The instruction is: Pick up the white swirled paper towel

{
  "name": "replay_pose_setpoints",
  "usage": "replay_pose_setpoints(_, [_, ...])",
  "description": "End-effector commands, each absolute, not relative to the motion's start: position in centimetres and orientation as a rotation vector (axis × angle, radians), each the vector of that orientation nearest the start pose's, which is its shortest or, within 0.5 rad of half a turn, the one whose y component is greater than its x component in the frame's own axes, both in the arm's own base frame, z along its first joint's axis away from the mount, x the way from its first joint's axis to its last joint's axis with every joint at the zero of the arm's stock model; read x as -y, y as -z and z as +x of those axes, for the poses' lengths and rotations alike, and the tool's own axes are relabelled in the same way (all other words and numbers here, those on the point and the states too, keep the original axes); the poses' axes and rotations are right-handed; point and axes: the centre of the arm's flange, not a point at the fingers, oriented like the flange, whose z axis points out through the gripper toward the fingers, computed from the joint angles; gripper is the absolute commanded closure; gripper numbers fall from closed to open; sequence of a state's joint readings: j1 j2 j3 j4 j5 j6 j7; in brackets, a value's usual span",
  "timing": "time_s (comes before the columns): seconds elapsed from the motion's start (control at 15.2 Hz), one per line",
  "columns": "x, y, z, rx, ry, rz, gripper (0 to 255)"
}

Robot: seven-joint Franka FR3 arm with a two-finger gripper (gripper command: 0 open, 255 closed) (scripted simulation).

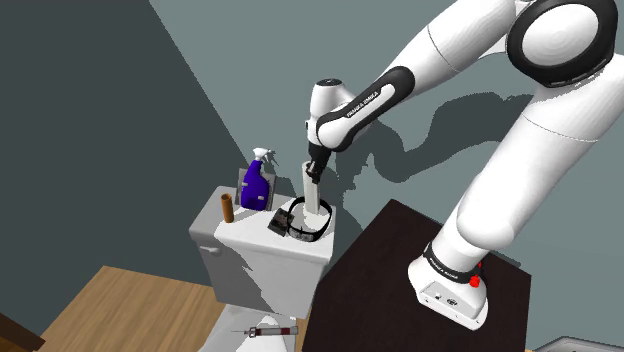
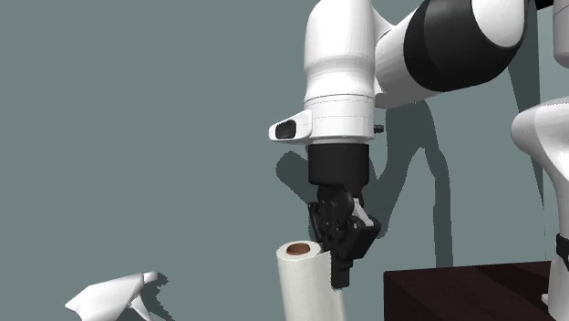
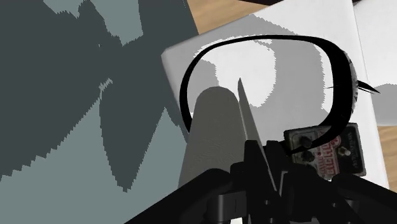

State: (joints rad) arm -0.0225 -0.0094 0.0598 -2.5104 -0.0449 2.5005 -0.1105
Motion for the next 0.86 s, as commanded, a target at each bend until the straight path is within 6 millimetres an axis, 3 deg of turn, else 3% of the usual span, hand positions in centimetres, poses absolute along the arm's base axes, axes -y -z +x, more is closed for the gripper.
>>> replay_pose_setpoints(0.0, [-1.7, -29.5, 46.2, 0.291, -0.003, -3.155, 255])
replay_pose_setpoints(0.66, [-1.7, -34.8, 46.2, 0.291, -0.003, -3.155, 255])
replay_pose_setpoints(0.79, [-1.7, -34.8, 46.2, 0.291, -0.003, -3.155, 255])
